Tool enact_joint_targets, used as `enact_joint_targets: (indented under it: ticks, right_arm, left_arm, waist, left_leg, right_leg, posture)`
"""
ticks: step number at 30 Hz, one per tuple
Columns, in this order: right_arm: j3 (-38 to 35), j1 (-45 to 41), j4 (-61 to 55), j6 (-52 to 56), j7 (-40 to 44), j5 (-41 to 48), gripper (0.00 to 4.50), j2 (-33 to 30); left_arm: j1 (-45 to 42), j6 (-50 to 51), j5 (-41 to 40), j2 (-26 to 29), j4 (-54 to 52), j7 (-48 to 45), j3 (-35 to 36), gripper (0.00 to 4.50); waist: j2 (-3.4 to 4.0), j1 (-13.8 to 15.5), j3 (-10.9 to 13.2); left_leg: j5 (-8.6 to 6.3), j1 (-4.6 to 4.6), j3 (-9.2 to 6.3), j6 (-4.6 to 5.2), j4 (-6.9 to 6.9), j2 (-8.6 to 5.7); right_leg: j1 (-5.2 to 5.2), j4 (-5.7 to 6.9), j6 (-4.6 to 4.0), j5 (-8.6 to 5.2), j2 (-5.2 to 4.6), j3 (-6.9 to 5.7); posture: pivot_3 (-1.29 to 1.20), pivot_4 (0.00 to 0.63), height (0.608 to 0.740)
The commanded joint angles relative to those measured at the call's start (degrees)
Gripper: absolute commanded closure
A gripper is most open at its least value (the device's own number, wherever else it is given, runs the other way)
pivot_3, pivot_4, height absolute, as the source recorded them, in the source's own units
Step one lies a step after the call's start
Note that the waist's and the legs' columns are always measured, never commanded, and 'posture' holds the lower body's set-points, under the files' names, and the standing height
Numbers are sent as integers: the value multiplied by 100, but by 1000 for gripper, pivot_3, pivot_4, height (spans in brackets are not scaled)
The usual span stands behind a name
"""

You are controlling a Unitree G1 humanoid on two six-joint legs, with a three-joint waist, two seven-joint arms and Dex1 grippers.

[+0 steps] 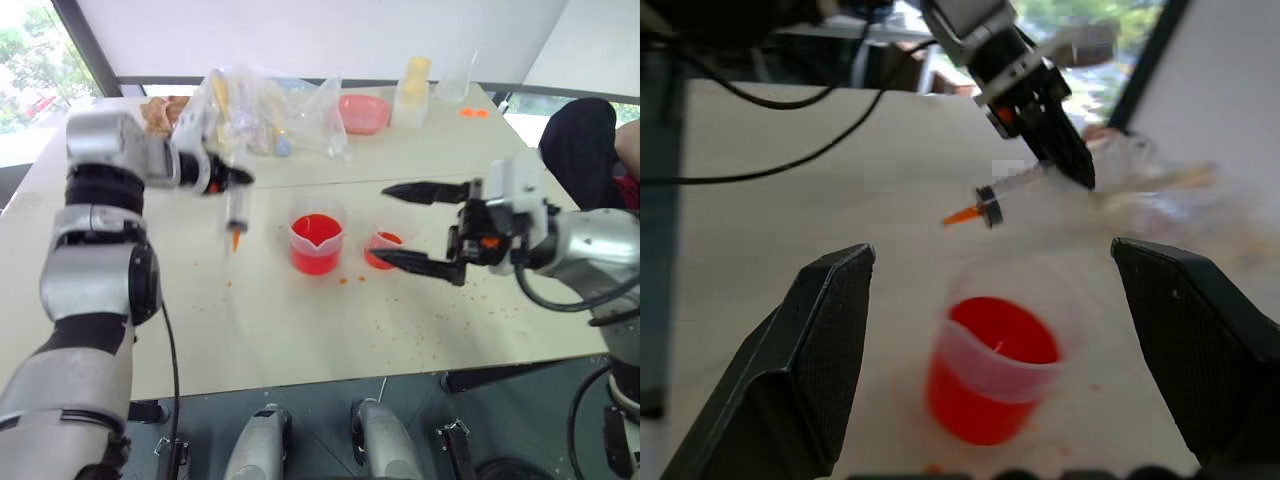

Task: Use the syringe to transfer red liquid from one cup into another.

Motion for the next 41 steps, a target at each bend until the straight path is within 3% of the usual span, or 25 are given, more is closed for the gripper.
enact_joint_targets:
  ticks: [1, 7, 16, 17, 19, 23, 27, 29, 33, 36, 41]
  right_arm:
    - [274, -42, 131, -338, 204, -410, 555, 25]
    - [439, -27, 164, -338, 167, -402, 555, 339]
    - [592, 69, 135, -251, 9, -543, 555, 514]
    - [622, 106, 130, -246, -30, -579, 512, 526]
    - [642, 151, 132, -240, -63, -632, 512, 530]
    - [598, 203, 149, -225, -73, -692, 512, 518]
    - [544, 282, 180, -242, -70, -791, 512, 458]
    - [434, 352, 207, -231, -82, -820, 512, 390]
    - [-180, 591, 219, -6, -151, -536, 512, 196]
    - [-710, 711, 240, 215, -329, -260, 512, 143]
    - [-1775, 1067, 269, 625, -951, 376, 512, 342]
  left_arm:
    - [562, 820, -305, 316, -1525, -189, -143, 3070]
    - [1593, 1603, -512, 9, -2858, 283, 543, 3070]
    - [2146, 1629, -710, -850, -3378, 1274, 1384, 3070]
    - [2136, 1629, -686, -955, -3366, 1384, 1493, 2066]
    - [2117, 1629, -688, -1072, -3369, 1536, 1621, 1220]
    - [2136, 1629, -826, -1124, -3400, 1678, 1700, 21]
    - [2106, 1623, -956, -1210, -3760, 1706, 2032, 21]
    - [2269, 1163, -897, -1100, -4192, 1703, 2000, 21]
    - [3215, -1363, -564, -757, -5546, 1289, 1749, 21]
    - [3731, -2022, -756, -421, -6026, 651, 1639, 21]
    - [4421, -2443, -1097, -335, -6512, 477, 2121, 21]
  waist:
    - [-4, 61, 2]
    - [-9, 188, 0]
    - [-10, 216, -2]
    - [-10, 226, -2]
    - [-11, 226, -2]
    - [-10, 208, -3]
    - [-10, 196, -3]
    - [-10, 193, -3]
    - [-10, 173, -3]
    - [-10, 203, -4]
    - [-11, 247, -7]
  left_leg:
    - [1, -7, 2, -2, -1, 0]
    - [18, -11, 1, -33, 0, 0]
    - [24, 8, 0, -43, 0, -10]
    - [25, 9, 0, -44, 0, -11]
    - [26, 10, 1, -47, 0, -14]
    - [26, 13, 1, -47, 0, -15]
    - [27, 17, 1, -50, -1, -14]
    - [28, 16, 1, -50, -1, -13]
    - [28, 17, 2, -55, -9, -2]
    - [31, 16, 6, -61, -14, 5]
    - [32, 15, 3, -60, -10, 3]
  right_leg:
    - [-13, 2, 0, 0, -1, 9]
    - [-19, 2, 0, 0, -17, 10]
    - [-7, 5, -3, 1, -17, 9]
    - [-5, 6, -3, 1, -17, 9]
    - [0, 4, -3, 1, -18, 7]
    - [0, 6, -3, 2, -18, 7]
    - [2, 7, -5, 3, -16, 6]
    - [1, 6, -5, 3, -16, 6]
    - [-4, 4, -8, 4, -21, 11]
    - [-9, 1, -23, 0, -31, 10]
    - [19, -37, -39, -4, -32, -3]
  posture:
    - [0, 150, 740]
    - [0, 150, 740]
    - [0, 150, 740]
    - [0, 150, 740]
    - [0, 150, 740]
    - [0, 150, 740]
    - [0, 150, 740]
    - [0, 150, 740]
    - [0, 150, 740]
    - [0, 150, 740]
    - [0, 150, 740]
